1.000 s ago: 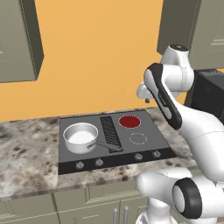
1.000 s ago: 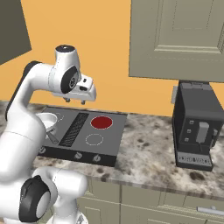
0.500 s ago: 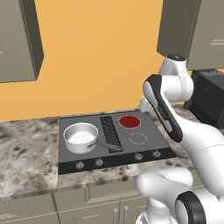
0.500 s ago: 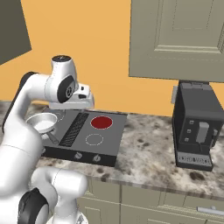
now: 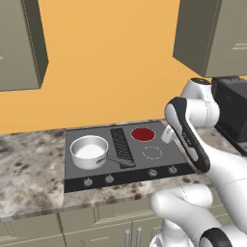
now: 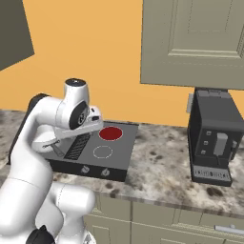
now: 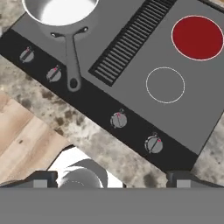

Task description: Turn off the rear right burner of the stove.

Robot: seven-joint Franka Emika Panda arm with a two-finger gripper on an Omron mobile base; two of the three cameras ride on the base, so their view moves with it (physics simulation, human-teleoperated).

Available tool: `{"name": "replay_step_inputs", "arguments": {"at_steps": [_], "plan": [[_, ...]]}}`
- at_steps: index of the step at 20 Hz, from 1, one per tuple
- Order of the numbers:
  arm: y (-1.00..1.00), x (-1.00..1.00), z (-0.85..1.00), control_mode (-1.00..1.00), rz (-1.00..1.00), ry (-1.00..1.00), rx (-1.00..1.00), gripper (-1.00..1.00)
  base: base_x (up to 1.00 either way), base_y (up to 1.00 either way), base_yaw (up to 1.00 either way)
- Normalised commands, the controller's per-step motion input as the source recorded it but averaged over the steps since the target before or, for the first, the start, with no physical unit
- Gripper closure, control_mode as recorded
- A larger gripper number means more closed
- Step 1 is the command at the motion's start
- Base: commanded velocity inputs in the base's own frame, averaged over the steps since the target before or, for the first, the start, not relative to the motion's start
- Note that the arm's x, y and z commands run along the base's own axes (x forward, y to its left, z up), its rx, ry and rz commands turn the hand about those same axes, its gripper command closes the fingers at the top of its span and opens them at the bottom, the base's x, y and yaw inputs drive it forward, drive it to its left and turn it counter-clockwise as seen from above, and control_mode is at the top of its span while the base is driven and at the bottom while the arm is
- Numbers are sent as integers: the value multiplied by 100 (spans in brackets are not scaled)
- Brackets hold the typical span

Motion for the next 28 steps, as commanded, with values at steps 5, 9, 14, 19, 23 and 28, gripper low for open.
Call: {"name": "replay_step_inputs", "arguments": {"at_steps": [5,9,14,19,23,28], "plan": [[1,0,-55,-100,31,18,-3,-100,0,0,0],[11,0,-58,-100,16,26,-3,-100,0,0,0],[31,10,-60,-100,7,25,-6,-100,0,0,0],[14,9,-53,-100,0,18,-2,-100,0,0,0],[0,4,-37,-100,0,0,-6,-100,0,0,0],[1,9,-32,-100,0,-1,-9,-100,0,0,0]]}}
